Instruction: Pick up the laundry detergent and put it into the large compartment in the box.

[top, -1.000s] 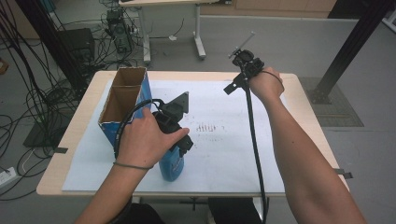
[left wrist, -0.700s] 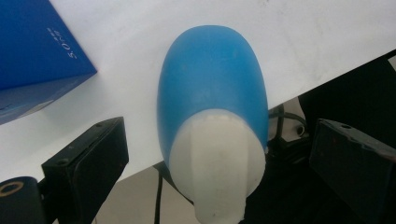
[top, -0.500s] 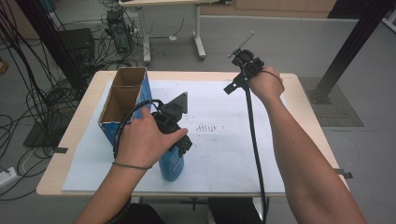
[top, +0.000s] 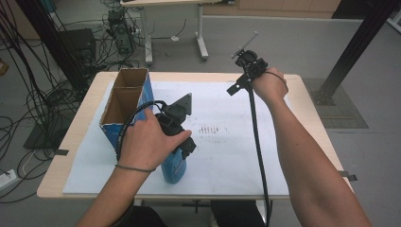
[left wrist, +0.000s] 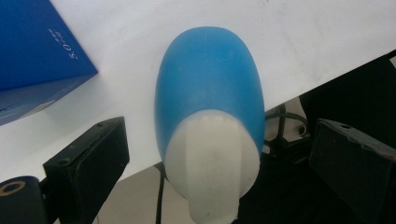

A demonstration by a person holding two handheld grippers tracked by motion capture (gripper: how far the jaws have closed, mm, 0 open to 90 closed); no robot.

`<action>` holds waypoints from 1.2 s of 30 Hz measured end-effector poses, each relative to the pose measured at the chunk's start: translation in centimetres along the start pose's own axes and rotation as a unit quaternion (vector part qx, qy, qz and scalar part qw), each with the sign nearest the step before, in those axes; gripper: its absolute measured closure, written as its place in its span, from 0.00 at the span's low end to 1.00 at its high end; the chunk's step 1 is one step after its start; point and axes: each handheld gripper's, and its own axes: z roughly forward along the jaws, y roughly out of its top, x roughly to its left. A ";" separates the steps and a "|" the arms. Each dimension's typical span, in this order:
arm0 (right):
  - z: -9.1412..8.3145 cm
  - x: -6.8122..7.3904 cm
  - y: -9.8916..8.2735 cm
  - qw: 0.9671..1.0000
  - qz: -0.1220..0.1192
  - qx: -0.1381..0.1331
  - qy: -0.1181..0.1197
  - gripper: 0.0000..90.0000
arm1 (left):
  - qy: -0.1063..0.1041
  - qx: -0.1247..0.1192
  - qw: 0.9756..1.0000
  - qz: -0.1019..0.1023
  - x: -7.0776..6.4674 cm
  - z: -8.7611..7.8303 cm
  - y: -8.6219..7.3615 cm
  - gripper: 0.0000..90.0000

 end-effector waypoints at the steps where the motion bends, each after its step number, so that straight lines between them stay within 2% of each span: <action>1: 0.0 0.0 0.0 1.000 0.000 0.000 0.000 0.04 | 0.000 -0.001 1.000 -0.001 0.0 0.0 0.0 0.06; 36: 0.1 0.0 -0.1 1.000 0.006 -0.004 0.007 0.04 | -0.004 -0.001 1.000 0.004 0.0 0.1 -0.1 0.05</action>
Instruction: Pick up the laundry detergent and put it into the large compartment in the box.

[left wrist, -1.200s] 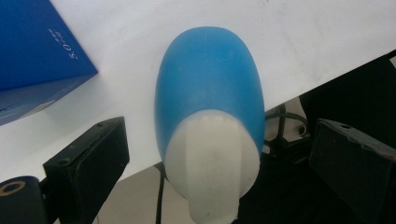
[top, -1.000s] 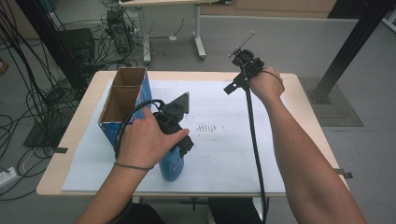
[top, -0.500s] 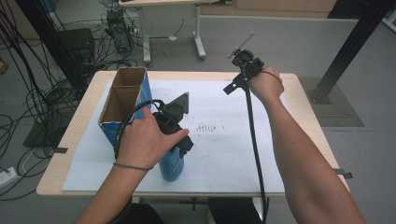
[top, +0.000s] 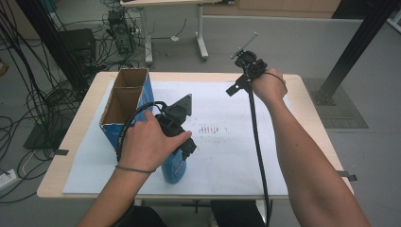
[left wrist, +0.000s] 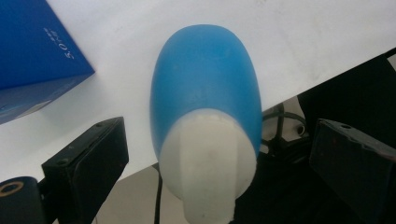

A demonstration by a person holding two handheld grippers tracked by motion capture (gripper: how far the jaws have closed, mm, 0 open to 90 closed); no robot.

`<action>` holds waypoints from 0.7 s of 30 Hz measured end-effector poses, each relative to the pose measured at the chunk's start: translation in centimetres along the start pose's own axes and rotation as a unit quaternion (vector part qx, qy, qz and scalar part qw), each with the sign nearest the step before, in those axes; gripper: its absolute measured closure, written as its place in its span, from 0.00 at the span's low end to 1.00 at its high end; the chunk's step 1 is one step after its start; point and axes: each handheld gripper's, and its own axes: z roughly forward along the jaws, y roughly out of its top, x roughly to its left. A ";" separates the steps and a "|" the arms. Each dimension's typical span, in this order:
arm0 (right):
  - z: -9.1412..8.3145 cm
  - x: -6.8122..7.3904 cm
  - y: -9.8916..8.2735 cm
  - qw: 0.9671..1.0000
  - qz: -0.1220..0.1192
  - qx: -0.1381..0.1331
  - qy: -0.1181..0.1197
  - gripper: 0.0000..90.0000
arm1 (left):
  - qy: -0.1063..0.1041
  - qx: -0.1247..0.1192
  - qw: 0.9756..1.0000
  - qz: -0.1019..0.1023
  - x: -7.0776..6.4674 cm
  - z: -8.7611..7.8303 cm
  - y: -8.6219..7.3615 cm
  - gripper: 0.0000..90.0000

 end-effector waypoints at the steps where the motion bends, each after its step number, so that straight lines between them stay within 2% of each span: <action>1: 0.0 0.0 0.0 1.000 0.001 0.000 0.000 0.04 | 0.000 -0.002 1.000 -0.002 0.0 0.0 -0.1 0.05; 11: 0.0 0.0 -0.1 1.000 0.000 0.000 0.000 0.04 | 0.007 -0.007 1.000 -0.006 0.1 0.1 -0.3 0.05; 16: 0.1 0.0 -0.2 1.000 0.002 0.000 0.002 0.04 | 0.006 -0.004 1.000 -0.009 0.3 0.6 -0.2 0.05; 21: 0.1 0.0 -0.2 1.000 0.003 0.001 0.002 0.04 | 0.012 -0.008 1.000 -0.009 -0.1 1.1 -0.3 0.06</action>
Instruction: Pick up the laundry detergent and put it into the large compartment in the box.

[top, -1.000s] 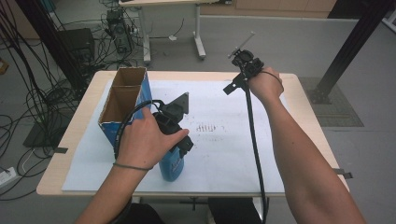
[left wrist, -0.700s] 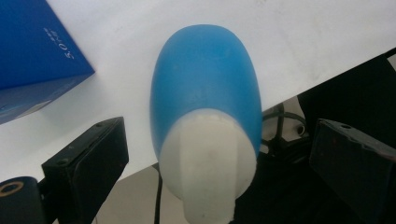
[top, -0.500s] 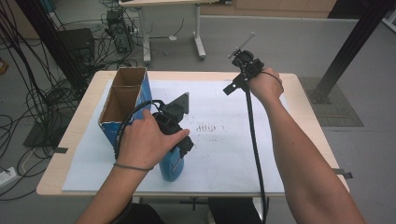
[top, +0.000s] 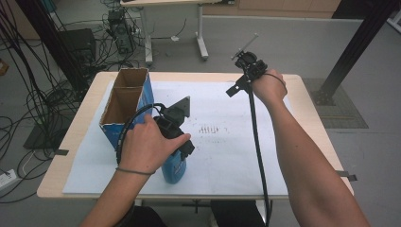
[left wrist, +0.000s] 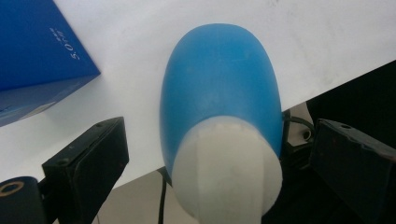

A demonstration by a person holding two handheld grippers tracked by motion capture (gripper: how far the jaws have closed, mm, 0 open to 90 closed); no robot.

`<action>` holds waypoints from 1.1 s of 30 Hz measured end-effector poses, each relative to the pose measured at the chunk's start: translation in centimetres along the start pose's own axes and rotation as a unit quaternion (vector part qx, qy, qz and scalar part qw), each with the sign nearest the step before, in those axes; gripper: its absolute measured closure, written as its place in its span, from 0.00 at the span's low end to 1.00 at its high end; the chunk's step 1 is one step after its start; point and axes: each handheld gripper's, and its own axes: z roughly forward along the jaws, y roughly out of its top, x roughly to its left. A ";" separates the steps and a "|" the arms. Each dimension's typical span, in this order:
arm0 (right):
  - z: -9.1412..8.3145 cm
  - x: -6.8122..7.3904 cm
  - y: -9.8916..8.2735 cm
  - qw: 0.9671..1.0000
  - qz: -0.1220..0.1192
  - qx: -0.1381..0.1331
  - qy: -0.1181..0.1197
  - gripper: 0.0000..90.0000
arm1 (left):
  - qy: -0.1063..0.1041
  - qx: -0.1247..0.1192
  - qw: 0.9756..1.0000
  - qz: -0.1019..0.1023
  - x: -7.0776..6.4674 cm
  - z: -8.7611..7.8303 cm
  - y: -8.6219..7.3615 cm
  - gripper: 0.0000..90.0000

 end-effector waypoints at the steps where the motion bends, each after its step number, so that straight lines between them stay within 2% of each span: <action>1: 0.1 -0.1 0.0 1.000 -0.002 0.001 0.001 0.04 | 0.000 0.000 1.000 0.002 0.0 0.1 0.0 0.06; 12: 0.1 0.0 -0.1 1.000 0.000 0.000 0.001 0.04 | 0.007 -0.004 1.000 0.001 -0.2 0.8 0.0 0.10; 17: 0.1 -0.1 -0.1 1.000 0.001 0.001 0.002 0.04 | 0.008 0.001 1.000 0.004 -0.4 1.0 0.2 0.17; 21: 0.0 0.0 -0.1 1.000 0.000 0.002 -0.001 0.04 | 0.010 0.004 1.000 0.004 -0.4 1.0 0.3 0.26; 33: 0.1 0.1 0.0 1.000 -0.002 0.002 -0.001 0.04 | 0.010 0.008 1.000 -0.001 -0.4 1.2 0.4 0.35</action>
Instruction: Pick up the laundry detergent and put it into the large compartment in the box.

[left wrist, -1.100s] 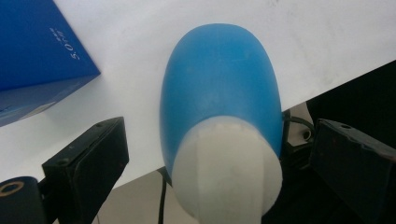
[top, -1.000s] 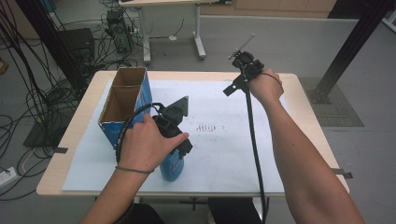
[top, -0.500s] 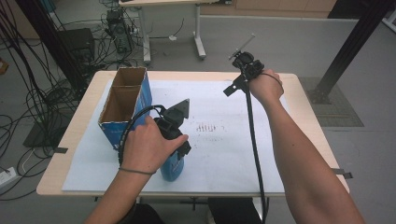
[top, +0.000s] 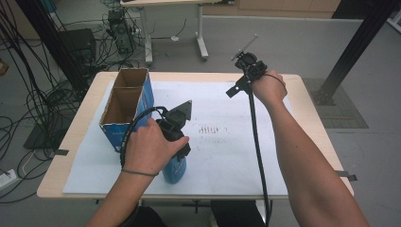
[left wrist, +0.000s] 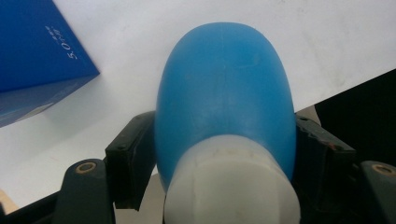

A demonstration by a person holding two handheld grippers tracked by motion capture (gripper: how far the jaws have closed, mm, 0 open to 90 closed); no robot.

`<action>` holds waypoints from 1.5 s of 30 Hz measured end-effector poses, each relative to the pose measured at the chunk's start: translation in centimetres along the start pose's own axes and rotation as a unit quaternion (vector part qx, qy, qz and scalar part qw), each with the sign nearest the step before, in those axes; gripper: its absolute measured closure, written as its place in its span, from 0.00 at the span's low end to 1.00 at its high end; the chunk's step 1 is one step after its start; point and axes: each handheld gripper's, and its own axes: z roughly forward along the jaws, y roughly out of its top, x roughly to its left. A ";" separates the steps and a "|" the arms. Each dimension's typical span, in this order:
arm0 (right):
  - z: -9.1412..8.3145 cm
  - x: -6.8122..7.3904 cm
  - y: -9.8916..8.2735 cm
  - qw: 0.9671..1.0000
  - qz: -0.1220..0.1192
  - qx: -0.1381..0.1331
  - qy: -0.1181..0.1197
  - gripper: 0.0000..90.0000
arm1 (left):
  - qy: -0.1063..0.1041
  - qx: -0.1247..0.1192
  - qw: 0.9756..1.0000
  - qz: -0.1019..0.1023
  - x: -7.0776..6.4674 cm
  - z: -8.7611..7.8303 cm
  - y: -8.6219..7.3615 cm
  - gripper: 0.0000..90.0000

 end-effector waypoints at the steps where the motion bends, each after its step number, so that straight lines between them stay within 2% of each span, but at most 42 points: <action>1: 0.0 0.0 0.0 1.000 0.000 -0.001 0.001 0.04 | 0.000 0.000 1.000 0.000 0.0 0.0 0.0 0.35; 7: 0.0 0.0 -0.1 1.000 0.001 -0.001 0.001 0.04 | 0.001 0.000 1.000 0.000 -0.1 0.0 -0.1 0.41; 29: -0.1 0.0 -0.1 1.000 0.002 -0.002 -0.003 0.04 | 0.004 0.011 1.000 0.008 -0.2 0.0 0.5 0.41; 45: 0.0 0.0 -0.1 1.000 0.004 -0.004 0.000 0.04 | 0.004 0.008 1.000 0.007 -0.2 0.0 0.4 0.41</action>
